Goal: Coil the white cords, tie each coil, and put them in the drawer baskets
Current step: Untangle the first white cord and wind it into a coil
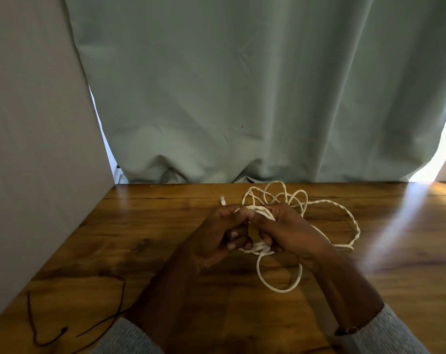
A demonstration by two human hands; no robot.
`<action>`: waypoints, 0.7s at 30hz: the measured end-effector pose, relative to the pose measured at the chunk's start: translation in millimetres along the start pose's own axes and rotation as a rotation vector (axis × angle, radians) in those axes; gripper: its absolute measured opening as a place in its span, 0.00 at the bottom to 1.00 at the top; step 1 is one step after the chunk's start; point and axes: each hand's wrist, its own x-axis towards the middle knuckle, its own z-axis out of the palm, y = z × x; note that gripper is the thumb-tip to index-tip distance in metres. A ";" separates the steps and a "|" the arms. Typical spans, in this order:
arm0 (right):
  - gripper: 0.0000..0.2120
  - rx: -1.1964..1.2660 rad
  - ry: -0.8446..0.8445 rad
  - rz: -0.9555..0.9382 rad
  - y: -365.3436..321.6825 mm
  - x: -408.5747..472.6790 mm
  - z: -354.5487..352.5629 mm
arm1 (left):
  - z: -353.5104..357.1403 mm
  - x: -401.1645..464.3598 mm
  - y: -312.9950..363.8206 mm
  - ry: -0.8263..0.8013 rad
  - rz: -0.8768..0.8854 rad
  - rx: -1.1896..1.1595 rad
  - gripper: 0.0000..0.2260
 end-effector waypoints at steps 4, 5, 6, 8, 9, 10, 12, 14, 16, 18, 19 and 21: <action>0.25 -0.020 0.023 0.043 1.2 1.2 2.1 | 7.7 3.5 -3.1 0.070 -0.029 -0.032 0.15; 0.27 -0.022 0.014 0.054 1.7 0.6 2.3 | 8.7 4.4 -3.3 0.118 -0.033 -0.037 0.17; 0.27 0.005 -0.009 0.061 1.8 -0.3 2.5 | 8.3 5.0 -3.2 0.174 -0.039 -0.032 0.18; 0.24 0.105 -0.075 0.073 1.2 -2.0 2.2 | 6.6 5.4 -2.6 0.252 -0.050 -0.015 0.19; 0.23 0.117 -0.099 0.057 0.6 -2.4 2.4 | 5.2 5.4 -2.4 0.265 -0.052 -0.018 0.19; 0.22 0.087 -0.109 0.023 1.4 -1.8 2.3 | 3.7 5.3 -2.3 0.260 -0.056 -0.030 0.19; 0.21 -0.146 -0.060 -0.109 6.2 0.8 0.5 | 1.0 4.7 -2.2 0.216 -0.078 -0.101 0.20; 0.20 -0.465 0.025 -0.274 12.7 3.7 -5.4 | -1.9 4.2 -1.7 0.141 -0.102 -0.265 0.20; 0.20 -0.636 0.080 -0.373 15.9 3.4 -12.6 | -5.6 4.0 0.8 0.081 -0.090 -0.451 0.19; 0.18 -0.722 0.114 -0.422 16.5 1.6 -16.7 | -11.2 3.4 5.7 0.043 -0.040 -0.563 0.17; 0.17 -0.778 0.137 -0.439 16.1 0.9 -17.4 | -13.8 2.8 9.3 0.036 -0.011 -0.592 0.16; 0.21 -0.911 0.186 -0.449 16.7 0.6 -16.2 | -18.3 1.7 15.1 0.057 0.031 -0.614 0.16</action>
